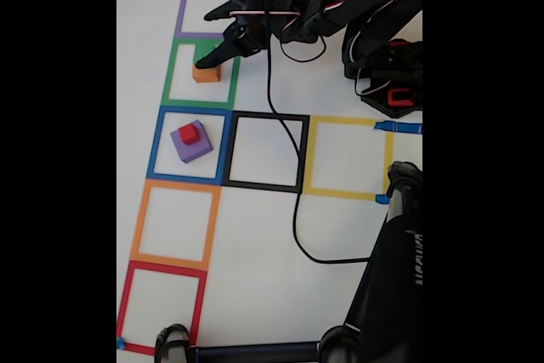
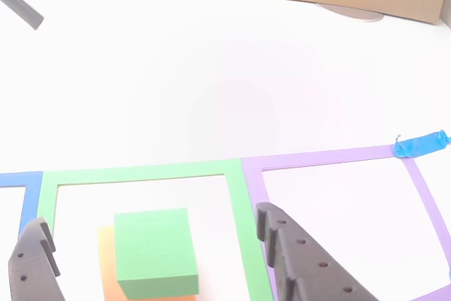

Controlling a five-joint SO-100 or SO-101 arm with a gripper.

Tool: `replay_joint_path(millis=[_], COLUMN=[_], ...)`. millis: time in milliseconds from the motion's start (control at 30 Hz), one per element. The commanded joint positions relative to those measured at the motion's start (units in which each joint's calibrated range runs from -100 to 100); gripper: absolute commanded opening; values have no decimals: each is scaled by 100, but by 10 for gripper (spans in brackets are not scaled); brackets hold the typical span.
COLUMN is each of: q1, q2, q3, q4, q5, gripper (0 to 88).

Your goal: Tower of hanoi

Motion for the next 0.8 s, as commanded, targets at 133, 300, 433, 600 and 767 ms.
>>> replay_joint_path(millis=[133, 300, 433, 600, 767], q1=[-267, -191, -114, -133, -219], q2=[1106, 1840, 2196, 2478, 2672], q3=[-77, -313, -504, -668, -795], q4=[-1305, -1831, -1945, -2017, -2034], q5=[36, 36, 36, 36, 36], gripper=[327, 323, 322, 311, 291])
